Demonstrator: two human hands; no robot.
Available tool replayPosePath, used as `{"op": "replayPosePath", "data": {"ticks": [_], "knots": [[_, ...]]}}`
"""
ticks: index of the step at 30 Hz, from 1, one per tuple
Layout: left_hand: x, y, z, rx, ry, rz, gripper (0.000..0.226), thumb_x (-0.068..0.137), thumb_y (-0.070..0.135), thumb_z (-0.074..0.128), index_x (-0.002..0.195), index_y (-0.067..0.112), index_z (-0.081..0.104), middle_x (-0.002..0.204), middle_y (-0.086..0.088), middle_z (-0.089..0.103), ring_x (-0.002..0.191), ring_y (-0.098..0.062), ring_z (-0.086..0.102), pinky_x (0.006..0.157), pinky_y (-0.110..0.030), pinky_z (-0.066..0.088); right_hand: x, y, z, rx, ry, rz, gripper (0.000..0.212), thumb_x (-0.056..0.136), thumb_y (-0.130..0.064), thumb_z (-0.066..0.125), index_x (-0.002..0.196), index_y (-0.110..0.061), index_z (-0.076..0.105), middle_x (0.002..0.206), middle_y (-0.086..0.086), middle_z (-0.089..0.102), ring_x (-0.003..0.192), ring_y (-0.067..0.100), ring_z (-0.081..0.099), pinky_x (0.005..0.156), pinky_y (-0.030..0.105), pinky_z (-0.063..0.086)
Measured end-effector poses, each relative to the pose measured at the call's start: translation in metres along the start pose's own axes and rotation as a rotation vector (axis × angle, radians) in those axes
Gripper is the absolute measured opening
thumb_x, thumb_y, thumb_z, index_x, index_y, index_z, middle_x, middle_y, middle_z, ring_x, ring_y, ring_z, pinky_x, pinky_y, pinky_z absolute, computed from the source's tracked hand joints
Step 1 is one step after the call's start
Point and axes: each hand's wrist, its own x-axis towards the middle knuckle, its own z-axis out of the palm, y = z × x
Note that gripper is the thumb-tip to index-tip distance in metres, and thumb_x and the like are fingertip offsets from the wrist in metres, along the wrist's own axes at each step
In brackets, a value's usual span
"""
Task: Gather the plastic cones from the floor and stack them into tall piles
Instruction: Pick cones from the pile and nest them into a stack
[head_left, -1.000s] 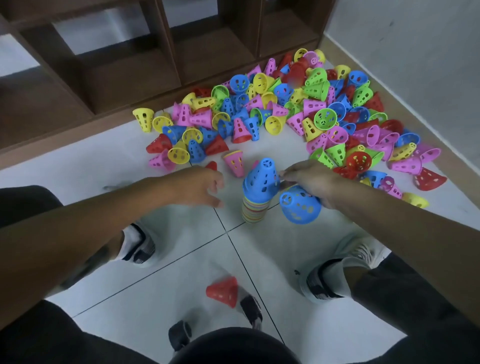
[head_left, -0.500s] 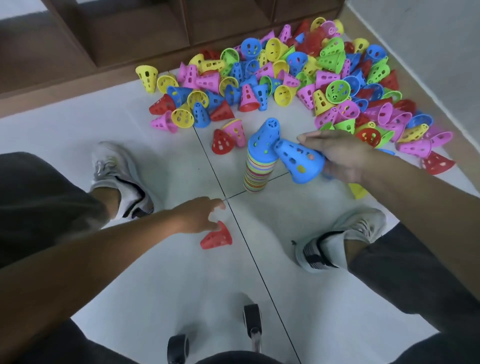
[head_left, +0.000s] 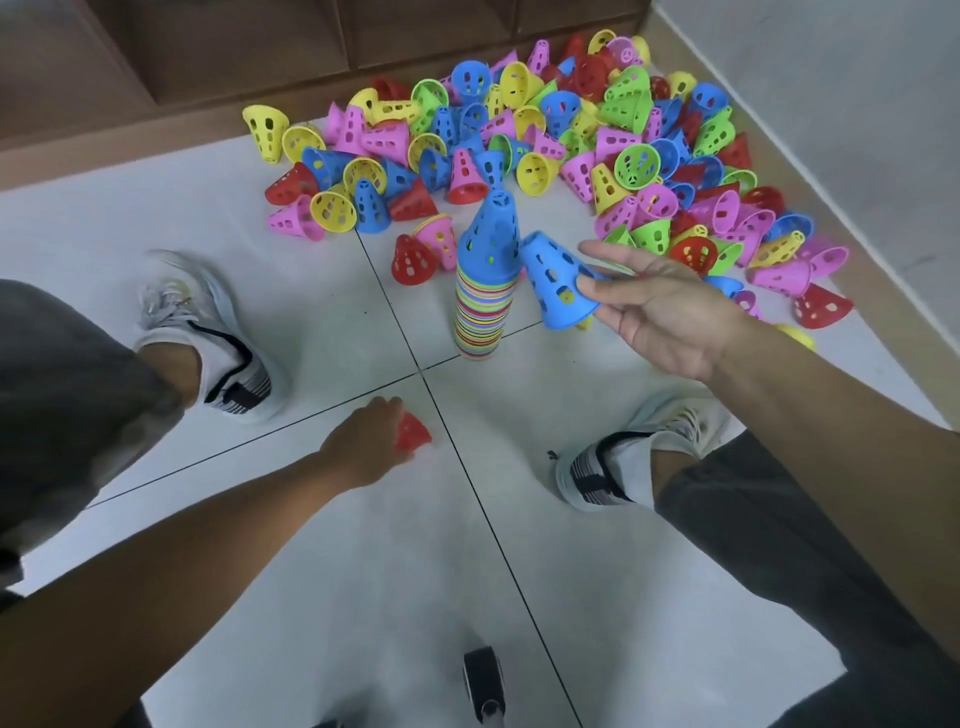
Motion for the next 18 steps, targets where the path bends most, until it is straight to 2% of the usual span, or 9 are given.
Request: {"op": "replayPosePath", "data": {"ticks": [2,4,5,7,10,12,14,18], "knots": [[-0.002,0.008,-0.004,-0.104,0.078,0.014,0.031,0.086,0.034,0.076,0.088,0.038,0.045,0.096,0.013,0.05,0.084,-0.005,0.054,0.075,-0.03,0.042,-0.004,-0.006,0.003,0.037,-0.034,-0.029,0.05,0.086,0.01,0.064,0.132,-0.008,0.06,0.103,0.01,0.076,0.096,0.017,0.073,0.092,0.026,0.057],[-0.002,0.021,-0.016,-0.233,0.163,0.048,0.032,0.084,0.035,0.076,0.087,0.036,0.044,0.091,0.021,0.057,0.079,0.001,0.055,0.07,-0.03,0.043,-0.005,-0.011,0.009,0.09,-0.064,-0.049,0.049,0.087,0.011,0.061,0.133,-0.007,0.058,0.104,0.013,0.076,0.096,0.019,0.074,0.088,0.025,0.058],[-0.002,0.028,-0.025,-0.309,0.199,0.063,0.033,0.081,0.036,0.077,0.094,0.034,0.046,0.092,0.019,0.062,0.08,0.0,0.058,0.069,-0.032,0.048,-0.005,-0.014,0.012,0.119,-0.081,-0.061,0.049,0.088,0.012,0.06,0.134,-0.006,0.057,0.107,0.014,0.075,0.098,0.02,0.074,0.086,0.024,0.058],[-0.001,0.042,-0.043,-0.414,0.293,0.111,0.05,0.077,0.036,0.08,0.114,0.035,0.047,0.101,0.014,0.065,0.081,-0.009,0.065,0.073,-0.033,0.054,-0.003,-0.02,0.019,0.17,-0.117,-0.096,0.05,0.088,0.012,0.059,0.135,-0.004,0.056,0.114,0.015,0.074,0.106,0.022,0.072,0.089,0.025,0.058],[-0.004,0.065,-0.079,-0.583,0.52,0.221,0.069,0.079,0.016,0.083,0.135,0.02,0.042,0.105,0.014,0.062,0.082,0.001,0.064,0.074,-0.017,0.05,0.002,-0.035,0.029,0.249,-0.163,-0.163,0.042,0.09,0.012,0.056,0.128,-0.005,0.059,0.107,0.014,0.075,0.098,0.02,0.074,0.085,0.024,0.058],[-0.005,0.073,-0.106,-0.645,0.695,0.264,0.068,0.081,0.015,0.083,0.135,0.012,0.041,0.109,0.01,0.061,0.085,0.006,0.061,0.073,-0.01,0.047,0.007,-0.045,0.036,0.312,-0.183,-0.199,0.039,0.092,0.012,0.055,0.128,-0.004,0.058,0.106,0.015,0.075,0.096,0.02,0.074,0.084,0.024,0.058],[-0.005,0.077,-0.129,-0.678,0.817,0.277,0.066,0.082,0.021,0.083,0.133,0.008,0.043,0.112,0.001,0.063,0.086,0.002,0.059,0.074,-0.01,0.047,0.014,-0.05,0.043,0.36,-0.186,-0.221,0.041,0.092,0.011,0.056,0.131,-0.002,0.055,0.108,0.016,0.074,0.098,0.02,0.073,0.087,0.025,0.057],[0.0,0.086,-0.16,-0.683,0.874,0.294,0.051,0.085,0.032,0.077,0.126,0.01,0.057,0.114,-0.001,0.068,0.092,-0.005,0.063,0.082,-0.014,0.048,0.027,-0.046,0.061,0.395,-0.144,-0.245,0.048,0.09,0.012,0.061,0.136,0.0,0.052,0.116,0.019,0.071,0.101,0.02,0.073,0.083,0.023,0.058]]}}
